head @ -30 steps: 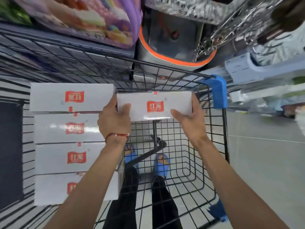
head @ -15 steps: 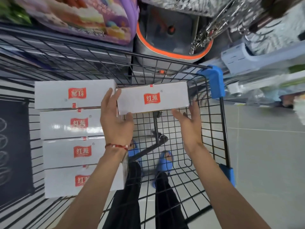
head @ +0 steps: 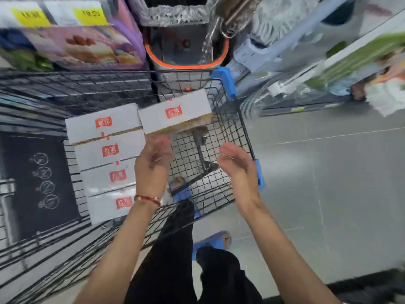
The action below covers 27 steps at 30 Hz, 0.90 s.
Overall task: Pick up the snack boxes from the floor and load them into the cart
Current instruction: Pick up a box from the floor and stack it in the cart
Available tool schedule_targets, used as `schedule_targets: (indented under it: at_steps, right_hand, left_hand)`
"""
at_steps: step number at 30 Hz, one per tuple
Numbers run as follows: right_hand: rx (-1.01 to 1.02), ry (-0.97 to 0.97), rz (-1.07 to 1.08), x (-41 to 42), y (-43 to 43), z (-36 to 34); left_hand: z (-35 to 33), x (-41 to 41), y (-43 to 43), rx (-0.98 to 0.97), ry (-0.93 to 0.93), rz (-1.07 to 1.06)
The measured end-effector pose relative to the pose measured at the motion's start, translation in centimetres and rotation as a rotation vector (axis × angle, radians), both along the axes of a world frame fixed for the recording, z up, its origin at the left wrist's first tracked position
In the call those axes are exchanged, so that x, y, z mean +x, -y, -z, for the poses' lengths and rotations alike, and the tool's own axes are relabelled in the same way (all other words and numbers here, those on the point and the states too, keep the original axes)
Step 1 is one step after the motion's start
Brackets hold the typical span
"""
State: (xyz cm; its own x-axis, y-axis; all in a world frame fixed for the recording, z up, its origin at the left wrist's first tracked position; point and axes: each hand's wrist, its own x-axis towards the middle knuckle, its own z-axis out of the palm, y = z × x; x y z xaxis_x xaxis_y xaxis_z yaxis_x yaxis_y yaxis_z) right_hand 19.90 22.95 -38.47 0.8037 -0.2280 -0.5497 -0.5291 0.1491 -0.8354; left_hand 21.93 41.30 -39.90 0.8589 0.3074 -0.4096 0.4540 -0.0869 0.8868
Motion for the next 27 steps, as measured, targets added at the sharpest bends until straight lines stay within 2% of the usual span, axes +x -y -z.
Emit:
schedule_targets:
  at_steps: [5,11,16,27]
  right_hand:
    - [0.033,0.085,0.121,-5.8,5.0,-4.2]
    - [0.053,0.136,0.250,-13.9,11.5,-7.9]
    - [0.067,0.125,0.372,-20.3,16.9,-10.1]
    - [0.054,0.167,0.750,-28.1,29.7,-12.8]
  left_hand:
    - [-4.4,-4.6,4.4,0.022,0.085,0.206]
    - [-9.2,-9.7,11.1,-0.047,0.171,0.372]
    - [-12.1,-13.4,18.4,-0.142,0.147,0.486]
    - [-15.0,-16.7,37.0,-0.153,0.113,0.891]
